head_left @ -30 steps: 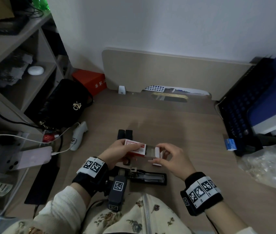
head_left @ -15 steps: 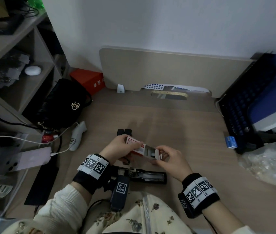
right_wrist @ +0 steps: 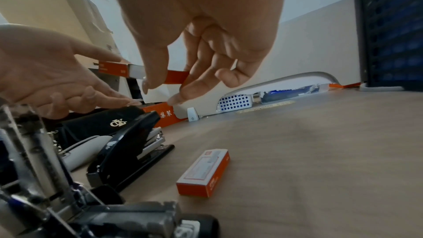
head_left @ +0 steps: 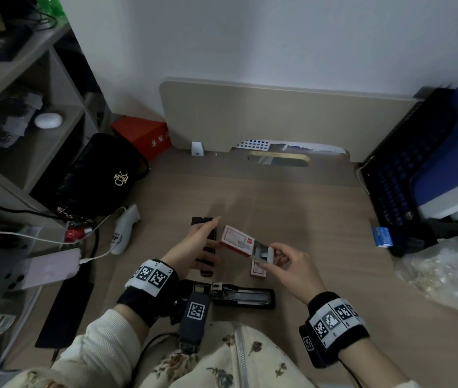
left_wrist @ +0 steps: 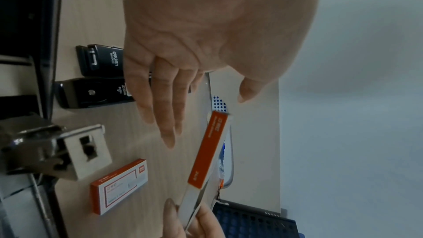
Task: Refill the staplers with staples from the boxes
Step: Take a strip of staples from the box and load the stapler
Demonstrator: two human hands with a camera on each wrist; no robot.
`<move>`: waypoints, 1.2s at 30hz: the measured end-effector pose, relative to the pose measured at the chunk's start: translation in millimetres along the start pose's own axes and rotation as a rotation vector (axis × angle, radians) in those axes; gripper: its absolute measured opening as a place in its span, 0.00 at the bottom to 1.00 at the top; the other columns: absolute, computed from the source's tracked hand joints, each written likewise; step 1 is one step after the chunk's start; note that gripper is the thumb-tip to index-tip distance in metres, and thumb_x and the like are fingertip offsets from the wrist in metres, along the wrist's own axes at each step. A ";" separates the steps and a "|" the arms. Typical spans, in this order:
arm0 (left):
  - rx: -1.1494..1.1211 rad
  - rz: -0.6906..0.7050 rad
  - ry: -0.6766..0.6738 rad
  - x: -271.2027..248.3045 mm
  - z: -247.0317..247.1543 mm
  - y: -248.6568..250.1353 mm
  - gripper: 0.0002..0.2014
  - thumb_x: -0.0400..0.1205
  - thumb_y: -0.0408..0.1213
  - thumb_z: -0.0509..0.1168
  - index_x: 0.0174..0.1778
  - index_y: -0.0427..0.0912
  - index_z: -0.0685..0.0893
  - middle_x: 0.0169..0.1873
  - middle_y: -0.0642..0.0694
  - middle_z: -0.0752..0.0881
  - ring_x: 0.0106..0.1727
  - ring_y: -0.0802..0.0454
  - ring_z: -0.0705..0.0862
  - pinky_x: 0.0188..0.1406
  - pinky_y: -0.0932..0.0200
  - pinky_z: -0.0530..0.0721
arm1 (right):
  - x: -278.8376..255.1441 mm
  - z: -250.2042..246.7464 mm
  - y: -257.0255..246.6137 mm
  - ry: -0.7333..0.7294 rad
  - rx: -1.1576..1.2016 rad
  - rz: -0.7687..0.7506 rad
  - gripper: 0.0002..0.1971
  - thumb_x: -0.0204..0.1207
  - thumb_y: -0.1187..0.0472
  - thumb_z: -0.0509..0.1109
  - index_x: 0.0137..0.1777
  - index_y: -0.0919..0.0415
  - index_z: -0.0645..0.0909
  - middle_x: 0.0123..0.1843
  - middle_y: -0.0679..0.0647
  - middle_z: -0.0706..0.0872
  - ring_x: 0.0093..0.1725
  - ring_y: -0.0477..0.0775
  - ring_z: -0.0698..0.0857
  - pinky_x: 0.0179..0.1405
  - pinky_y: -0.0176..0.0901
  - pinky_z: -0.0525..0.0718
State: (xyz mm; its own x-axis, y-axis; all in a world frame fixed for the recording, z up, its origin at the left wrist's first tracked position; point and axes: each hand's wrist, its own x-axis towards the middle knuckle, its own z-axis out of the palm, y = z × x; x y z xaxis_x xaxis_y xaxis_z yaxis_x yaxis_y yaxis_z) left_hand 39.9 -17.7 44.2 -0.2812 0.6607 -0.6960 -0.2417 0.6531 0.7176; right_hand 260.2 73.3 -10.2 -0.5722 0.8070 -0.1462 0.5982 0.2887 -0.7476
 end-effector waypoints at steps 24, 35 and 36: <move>-0.056 -0.023 0.101 7.3 -22.4 -21.8 0.18 0.85 0.46 0.62 0.68 0.44 0.72 0.48 0.43 0.91 0.39 0.48 0.90 0.28 0.60 0.83 | -14.4 5.4 74.4 0.004 -0.249 0.594 0.16 0.69 0.44 0.74 0.47 0.54 0.78 0.44 0.53 0.88 0.42 0.57 0.85 0.44 0.48 0.84; 0.061 0.041 0.242 3.8 -55.3 -36.8 0.17 0.85 0.46 0.62 0.65 0.41 0.80 0.48 0.48 0.91 0.54 0.49 0.86 0.38 0.56 0.75 | -24.1 17.8 53.5 -0.052 -0.065 0.404 0.25 0.71 0.39 0.71 0.63 0.51 0.75 0.45 0.49 0.84 0.46 0.51 0.84 0.50 0.49 0.83; 0.084 0.029 0.248 4.0 -58.1 -40.3 0.17 0.84 0.47 0.63 0.65 0.41 0.80 0.49 0.47 0.91 0.55 0.48 0.85 0.39 0.56 0.75 | -24.7 22.5 53.2 -0.113 -0.044 0.380 0.25 0.70 0.36 0.70 0.63 0.48 0.75 0.48 0.50 0.85 0.48 0.51 0.84 0.53 0.50 0.83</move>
State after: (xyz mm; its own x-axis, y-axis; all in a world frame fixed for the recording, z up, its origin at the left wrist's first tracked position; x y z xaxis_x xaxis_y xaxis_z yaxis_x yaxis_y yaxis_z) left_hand -5.4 -62.9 13.8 -0.5081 0.5757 -0.6406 -0.1550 0.6705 0.7256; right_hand 293.6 57.2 -60.9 -0.3621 0.7995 -0.4792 0.8010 0.0040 -0.5986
